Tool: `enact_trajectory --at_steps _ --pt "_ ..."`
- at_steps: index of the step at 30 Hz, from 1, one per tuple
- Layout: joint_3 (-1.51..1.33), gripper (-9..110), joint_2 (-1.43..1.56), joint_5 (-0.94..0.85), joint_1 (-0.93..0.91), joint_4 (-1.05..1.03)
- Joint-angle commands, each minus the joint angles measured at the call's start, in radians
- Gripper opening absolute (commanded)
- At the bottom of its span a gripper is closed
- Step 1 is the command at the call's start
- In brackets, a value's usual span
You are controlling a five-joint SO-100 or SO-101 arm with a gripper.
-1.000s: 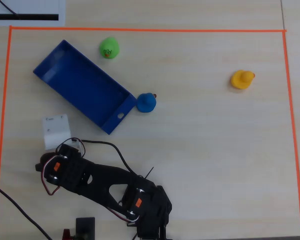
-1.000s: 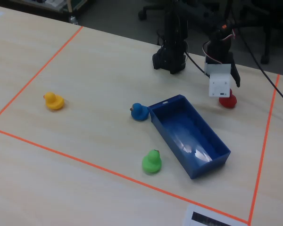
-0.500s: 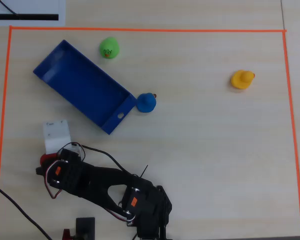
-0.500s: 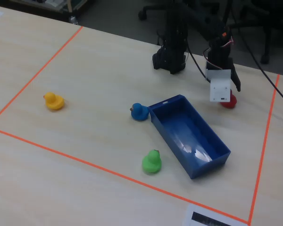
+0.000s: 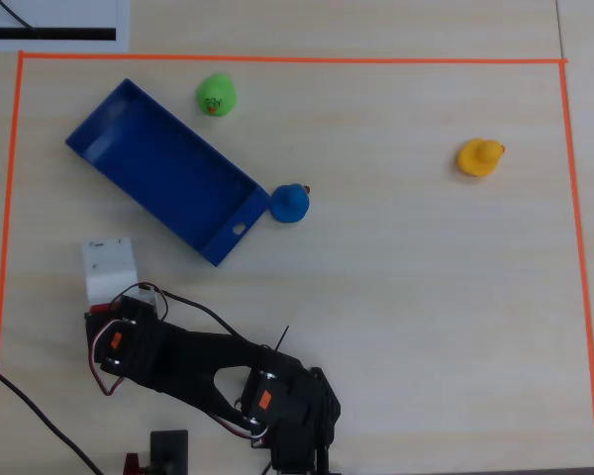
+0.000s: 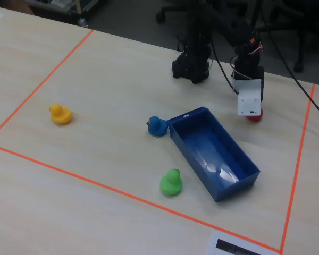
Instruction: Grasp red duck and put it into box.
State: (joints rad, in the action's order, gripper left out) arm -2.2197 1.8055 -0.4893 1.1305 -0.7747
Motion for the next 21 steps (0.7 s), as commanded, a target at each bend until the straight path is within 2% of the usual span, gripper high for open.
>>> enact_trajectory --at_steps 1,5,8,10,12,15,21 --pt "0.009 0 0.026 0.003 -0.038 -0.015" --pt "0.179 0 0.16 -0.014 -0.141 -0.242" --pt "0.463 0 0.219 -0.029 -0.291 -0.419" --pt "0.646 0 0.204 -0.044 -0.419 -0.46" --pt "0.732 0 0.184 -0.081 -0.522 -0.428" --pt "0.67 0 0.135 -0.118 -0.617 -0.281" --pt "0.469 0 -0.037 -0.121 -0.664 -0.021"
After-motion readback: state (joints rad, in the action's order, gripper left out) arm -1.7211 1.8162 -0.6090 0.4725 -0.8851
